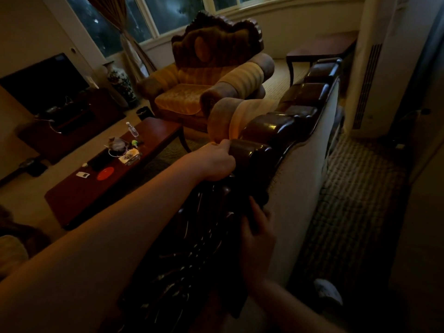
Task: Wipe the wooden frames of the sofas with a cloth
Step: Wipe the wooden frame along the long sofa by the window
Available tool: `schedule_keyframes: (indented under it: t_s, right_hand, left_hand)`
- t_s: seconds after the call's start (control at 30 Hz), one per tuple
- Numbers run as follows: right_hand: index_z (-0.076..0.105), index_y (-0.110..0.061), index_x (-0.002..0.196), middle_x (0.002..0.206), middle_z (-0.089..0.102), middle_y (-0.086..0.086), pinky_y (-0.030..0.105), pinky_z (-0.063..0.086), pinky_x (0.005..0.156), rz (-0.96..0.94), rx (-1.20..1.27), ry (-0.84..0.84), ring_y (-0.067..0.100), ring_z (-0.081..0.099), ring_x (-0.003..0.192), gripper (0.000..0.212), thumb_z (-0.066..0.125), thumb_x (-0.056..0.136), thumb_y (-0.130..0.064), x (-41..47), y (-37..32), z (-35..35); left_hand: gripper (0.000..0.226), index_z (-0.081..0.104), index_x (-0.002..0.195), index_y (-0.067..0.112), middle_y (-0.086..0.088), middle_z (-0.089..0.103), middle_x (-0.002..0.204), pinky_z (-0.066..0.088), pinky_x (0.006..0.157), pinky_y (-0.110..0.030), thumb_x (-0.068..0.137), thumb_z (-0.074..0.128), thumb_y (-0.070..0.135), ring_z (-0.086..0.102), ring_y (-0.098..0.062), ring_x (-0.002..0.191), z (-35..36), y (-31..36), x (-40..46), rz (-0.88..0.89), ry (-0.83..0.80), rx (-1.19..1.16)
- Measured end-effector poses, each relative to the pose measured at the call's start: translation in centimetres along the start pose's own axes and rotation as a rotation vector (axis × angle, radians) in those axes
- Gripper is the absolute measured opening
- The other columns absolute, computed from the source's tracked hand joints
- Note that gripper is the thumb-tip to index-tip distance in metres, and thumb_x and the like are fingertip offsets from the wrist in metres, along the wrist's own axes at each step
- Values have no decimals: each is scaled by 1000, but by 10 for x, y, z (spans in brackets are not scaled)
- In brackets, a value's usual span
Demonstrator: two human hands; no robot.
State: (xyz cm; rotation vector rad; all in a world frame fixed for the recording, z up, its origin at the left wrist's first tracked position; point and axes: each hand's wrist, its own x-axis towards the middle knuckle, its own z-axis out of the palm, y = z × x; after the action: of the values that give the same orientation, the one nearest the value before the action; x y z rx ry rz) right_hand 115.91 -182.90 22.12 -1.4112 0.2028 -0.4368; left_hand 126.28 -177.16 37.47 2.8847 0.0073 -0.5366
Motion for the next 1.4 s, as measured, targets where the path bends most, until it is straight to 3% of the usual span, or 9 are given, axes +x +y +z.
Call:
schedule_keyframes:
  t_s: [0.27,0.33,0.53,0.73,0.93,1.07,1.2,1.33,1.4]
  right_hand:
    - [61,-8,123,114,52,18,-4,34,70,-148,-173,66,9,48,89,34,59,88,-10,103,-30,10]
    - [61,-9,123,114,54,15,-1,38,71,-115,-139,26,12,53,90,34,60,88,-10,88,-25,5]
    - [58,-26,108,98,54,-2,-1,39,68,-27,-49,-113,-12,54,86,40,65,83,3,-16,-3,-17]
    - [59,-10,120,111,52,8,-4,31,74,-110,-151,-15,15,51,97,31,58,89,-5,71,-7,-5]
    - [51,-10,134,133,55,11,26,33,102,191,-98,201,23,48,126,38,45,98,-20,221,-8,-3]
    - [53,-7,131,125,60,12,18,39,82,169,-187,103,21,57,111,35,45,98,-16,156,14,-11]
    - [53,-12,133,120,59,2,-2,39,66,143,-147,-18,-9,55,84,36,49,96,-12,54,32,-16]
    - [56,-9,130,122,59,12,1,38,68,104,-249,-7,12,59,97,36,50,95,-10,81,33,-15]
    - [56,-8,129,121,60,16,18,45,79,97,-336,-1,24,59,105,36,49,94,-10,130,35,-17]
  left_hand:
    - [52,20,146,23,-15,43,134,40,94,-41,97,36,26,47,-30,115,-1,0,-1,-20,-19,-20]
    - [52,20,146,24,-15,43,133,40,92,-41,97,36,26,48,-29,113,-1,0,-2,-20,-21,-23]
    - [52,18,147,23,-15,40,136,36,86,-36,98,35,25,45,-29,115,-1,1,-2,-18,-18,-19]
    - [50,22,146,18,-16,39,137,33,88,-33,98,35,24,43,-31,121,-1,0,-1,-4,-9,-2]
    - [50,21,145,19,-15,43,130,36,83,-35,98,35,25,46,-27,105,-1,1,0,-11,-24,-9]
    - [52,18,147,20,-17,39,137,35,88,-36,98,34,25,44,-31,118,-2,1,0,-21,-33,-6]
    - [53,17,147,23,-16,41,135,34,85,-35,98,35,24,45,-28,110,-1,2,-1,-18,-19,-8]
    - [51,19,147,20,-16,40,137,33,89,-36,98,34,24,43,-31,119,0,2,-2,-17,-13,9]
    - [51,18,147,21,-16,39,137,33,89,-36,98,33,24,43,-31,121,0,2,-2,-20,-13,14]
